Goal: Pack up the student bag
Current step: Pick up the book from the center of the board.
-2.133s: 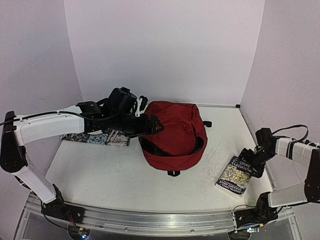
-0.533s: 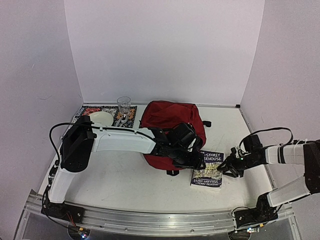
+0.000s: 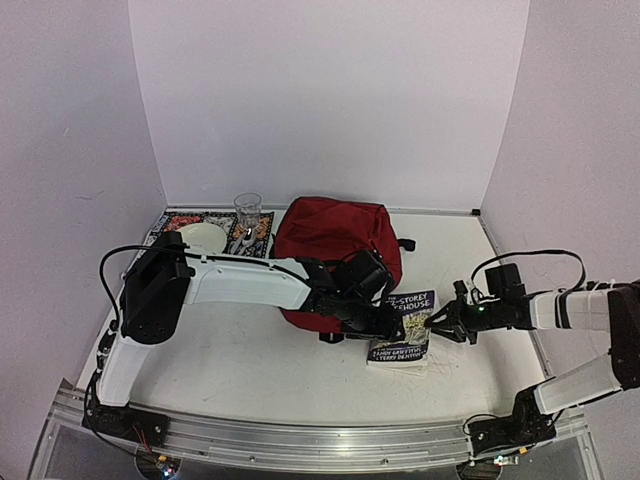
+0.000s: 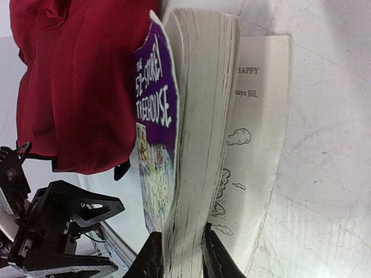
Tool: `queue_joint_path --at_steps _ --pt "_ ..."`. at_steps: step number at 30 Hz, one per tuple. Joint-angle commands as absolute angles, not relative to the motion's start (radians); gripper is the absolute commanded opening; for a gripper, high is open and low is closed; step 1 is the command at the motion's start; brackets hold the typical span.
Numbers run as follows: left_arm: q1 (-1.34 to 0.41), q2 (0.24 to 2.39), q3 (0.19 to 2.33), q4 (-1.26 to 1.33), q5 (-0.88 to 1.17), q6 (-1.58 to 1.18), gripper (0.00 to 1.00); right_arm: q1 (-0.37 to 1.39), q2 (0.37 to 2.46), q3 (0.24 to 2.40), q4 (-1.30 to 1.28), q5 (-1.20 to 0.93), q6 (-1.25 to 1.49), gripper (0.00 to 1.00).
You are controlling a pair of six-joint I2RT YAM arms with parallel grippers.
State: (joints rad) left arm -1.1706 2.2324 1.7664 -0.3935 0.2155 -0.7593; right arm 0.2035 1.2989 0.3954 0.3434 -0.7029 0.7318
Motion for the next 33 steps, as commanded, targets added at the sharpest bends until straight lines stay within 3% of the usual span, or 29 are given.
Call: queue_joint_path --at_steps 1,12,14,17,18,24,33 --pt "-1.165 2.259 1.797 -0.380 0.218 -0.762 0.66 0.227 1.339 0.416 0.447 -0.767 0.750 0.26" --pt "-1.166 2.343 1.814 -0.379 0.254 -0.763 0.62 0.262 1.424 0.414 0.546 -0.755 0.789 0.33" --pt "-1.166 2.347 1.818 -0.379 0.258 -0.761 0.62 0.271 1.443 0.415 0.573 -0.757 0.803 0.29" --pt "-1.166 2.327 1.810 -0.379 0.245 -0.762 0.62 0.273 1.442 0.422 0.579 -0.760 0.820 0.04" --pt "-1.165 2.311 1.805 -0.378 0.236 -0.763 0.63 0.272 1.423 0.422 0.578 -0.759 0.827 0.00" --pt "-1.145 2.171 1.713 -0.361 0.134 -0.802 0.72 0.273 1.254 0.428 0.528 -0.746 0.884 0.00" --pt "-1.072 1.882 1.403 -0.085 0.072 -0.993 0.80 0.273 1.033 0.458 0.499 -0.719 1.009 0.00"
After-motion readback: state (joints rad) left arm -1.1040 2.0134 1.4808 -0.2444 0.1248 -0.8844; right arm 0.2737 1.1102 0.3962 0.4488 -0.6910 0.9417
